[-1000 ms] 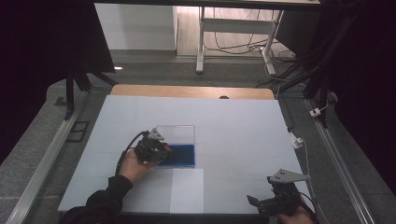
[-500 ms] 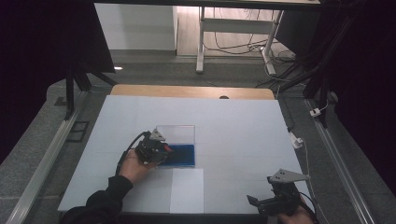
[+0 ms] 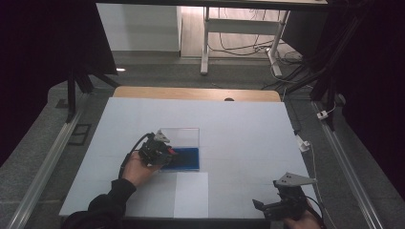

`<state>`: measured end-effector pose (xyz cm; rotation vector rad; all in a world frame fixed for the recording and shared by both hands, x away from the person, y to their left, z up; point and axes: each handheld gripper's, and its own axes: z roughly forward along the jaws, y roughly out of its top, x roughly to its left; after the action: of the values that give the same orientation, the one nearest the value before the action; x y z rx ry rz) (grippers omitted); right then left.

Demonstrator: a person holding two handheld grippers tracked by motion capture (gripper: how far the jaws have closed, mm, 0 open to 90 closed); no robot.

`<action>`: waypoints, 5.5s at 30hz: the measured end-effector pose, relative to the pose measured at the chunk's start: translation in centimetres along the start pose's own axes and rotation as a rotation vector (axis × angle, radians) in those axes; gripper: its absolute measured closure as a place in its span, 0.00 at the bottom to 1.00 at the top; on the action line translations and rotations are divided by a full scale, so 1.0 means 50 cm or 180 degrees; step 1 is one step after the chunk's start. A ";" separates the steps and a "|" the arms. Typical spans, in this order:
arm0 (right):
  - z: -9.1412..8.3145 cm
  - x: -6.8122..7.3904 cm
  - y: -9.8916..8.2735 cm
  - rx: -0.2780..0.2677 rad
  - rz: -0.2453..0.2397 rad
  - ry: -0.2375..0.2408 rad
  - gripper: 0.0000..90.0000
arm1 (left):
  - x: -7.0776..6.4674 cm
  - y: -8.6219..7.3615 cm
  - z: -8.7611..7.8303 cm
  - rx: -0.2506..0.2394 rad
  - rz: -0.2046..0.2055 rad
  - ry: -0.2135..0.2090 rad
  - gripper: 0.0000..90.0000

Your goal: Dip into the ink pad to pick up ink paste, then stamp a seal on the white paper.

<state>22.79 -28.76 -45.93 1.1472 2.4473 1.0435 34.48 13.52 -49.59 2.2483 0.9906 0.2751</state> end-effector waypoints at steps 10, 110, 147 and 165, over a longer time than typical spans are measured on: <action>0.000 0.000 0.000 0.0002 -0.0022 0.0003 0.00 | -0.005 0.005 -0.025 -0.0081 0.0050 0.0003 0.64; 0.002 0.002 0.001 0.0031 -0.0055 0.0029 0.00 | -0.227 -0.048 0.013 0.0005 0.0663 -0.0468 0.64; 0.003 0.003 0.001 0.0048 -0.0072 0.0029 0.00 | -0.230 -0.060 0.017 -0.0100 0.0535 -0.0441 0.65; 0.002 0.003 0.001 0.0046 -0.0058 0.0024 0.00 | -0.231 -0.052 0.015 -0.0017 0.0610 -0.0431 0.65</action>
<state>22.80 -28.57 -45.96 1.1251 2.4705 1.0284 25.31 6.13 -51.03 2.3261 0.7047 0.2048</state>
